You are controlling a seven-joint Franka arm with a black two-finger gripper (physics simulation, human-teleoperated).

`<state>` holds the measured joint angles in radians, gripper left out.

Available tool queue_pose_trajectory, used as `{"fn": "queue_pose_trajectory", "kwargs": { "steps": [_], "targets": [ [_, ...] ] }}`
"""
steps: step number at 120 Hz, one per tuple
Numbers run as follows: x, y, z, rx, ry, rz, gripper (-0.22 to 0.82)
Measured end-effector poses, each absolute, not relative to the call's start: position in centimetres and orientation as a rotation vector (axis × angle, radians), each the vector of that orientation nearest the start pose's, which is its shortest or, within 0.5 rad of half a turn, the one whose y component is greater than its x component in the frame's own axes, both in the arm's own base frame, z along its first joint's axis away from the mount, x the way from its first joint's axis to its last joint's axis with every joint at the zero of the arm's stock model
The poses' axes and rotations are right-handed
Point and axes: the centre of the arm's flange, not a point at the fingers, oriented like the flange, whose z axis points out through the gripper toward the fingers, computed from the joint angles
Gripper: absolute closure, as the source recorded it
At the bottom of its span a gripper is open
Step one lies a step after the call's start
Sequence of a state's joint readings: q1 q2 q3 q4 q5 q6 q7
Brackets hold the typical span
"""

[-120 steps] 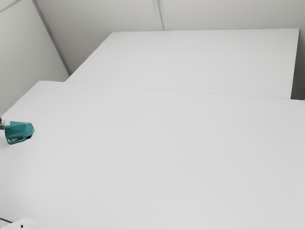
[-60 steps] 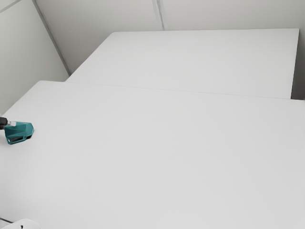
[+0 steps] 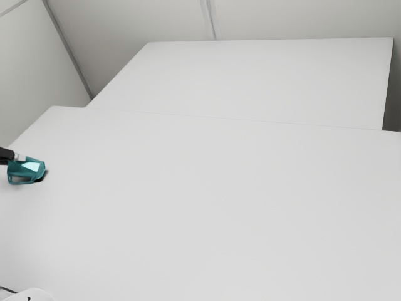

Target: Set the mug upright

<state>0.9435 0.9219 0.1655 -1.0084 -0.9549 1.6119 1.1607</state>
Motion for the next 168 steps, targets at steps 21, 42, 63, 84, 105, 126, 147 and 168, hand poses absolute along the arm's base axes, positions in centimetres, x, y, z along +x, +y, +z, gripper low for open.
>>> {"fn": "queue_pose_trajectory", "kwargs": {
  "steps": [21,42,63,84,105,126,147,168],
  "targets": [
    [45.0,60.5,31.9,2.414,0.120,0.778,0.64],
    [45.4,59.8,32.4,2.465,0.087,0.727,0.72],
    [48.1,56.0,37.7,2.593,-0.040,0.659,0.75],
    [52.2,48.4,44.3,2.743,-0.252,0.508,0.75],
    [54.2,40.7,46.8,2.832,-0.380,0.308,0.76],
    [55.3,33.7,48.8,2.912,-0.442,0.154,0.76],
    [54.4,27.9,51.1,2.997,-0.447,0.077,0.77],
    [52.1,25.4,52.0,3.056,-0.358,0.060,0.77]
  ]
}}
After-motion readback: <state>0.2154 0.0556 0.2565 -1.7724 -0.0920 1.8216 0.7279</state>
